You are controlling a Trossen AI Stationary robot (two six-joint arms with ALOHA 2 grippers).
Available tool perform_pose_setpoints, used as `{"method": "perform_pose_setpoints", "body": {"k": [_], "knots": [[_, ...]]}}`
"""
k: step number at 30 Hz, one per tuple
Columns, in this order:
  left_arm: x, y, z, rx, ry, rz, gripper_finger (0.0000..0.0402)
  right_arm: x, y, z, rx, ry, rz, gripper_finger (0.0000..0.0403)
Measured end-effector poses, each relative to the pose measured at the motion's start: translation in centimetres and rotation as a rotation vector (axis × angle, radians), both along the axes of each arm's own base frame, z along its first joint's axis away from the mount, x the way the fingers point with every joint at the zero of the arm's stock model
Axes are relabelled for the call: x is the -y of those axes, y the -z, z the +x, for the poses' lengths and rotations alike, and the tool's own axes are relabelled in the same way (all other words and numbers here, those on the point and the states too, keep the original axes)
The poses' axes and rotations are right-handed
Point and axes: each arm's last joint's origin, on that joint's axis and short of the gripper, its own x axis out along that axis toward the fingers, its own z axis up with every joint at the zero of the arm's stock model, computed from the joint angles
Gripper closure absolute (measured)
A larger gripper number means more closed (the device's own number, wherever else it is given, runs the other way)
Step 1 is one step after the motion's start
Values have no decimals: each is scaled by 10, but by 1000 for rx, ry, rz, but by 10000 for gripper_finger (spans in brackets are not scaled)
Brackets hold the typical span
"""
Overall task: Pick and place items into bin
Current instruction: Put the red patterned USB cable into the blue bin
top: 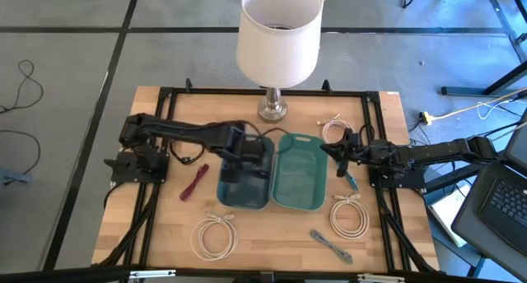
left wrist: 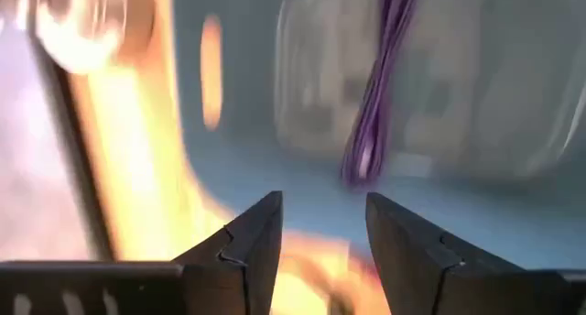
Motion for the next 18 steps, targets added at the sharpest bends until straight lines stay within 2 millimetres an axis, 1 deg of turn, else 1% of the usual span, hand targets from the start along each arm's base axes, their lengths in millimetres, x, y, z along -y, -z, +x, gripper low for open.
{"method": "perform_pose_setpoints", "body": {"k": [2,4,6,10,13,15,18], "knots": [[6,-2,-13,-47,-68,44,253,0,1,0,-11,-4,1,393],[13,-2,-22,-14,-112,54,255,0,2,0,-13,-3,12,393],[23,-6,-36,19,-111,9,256,0,2,0,-13,-2,18,393],[38,-9,-71,65,-204,27,258,0,2,0,-12,-2,18,393],[46,-14,-104,161,-297,6,258,0,1,0,-6,-2,18,393],[49,-10,-124,205,-384,-2,258,0,1,0,-3,-1,19,393],[49,2,-150,299,-551,13,258,0,0,0,7,6,26,393]]}}
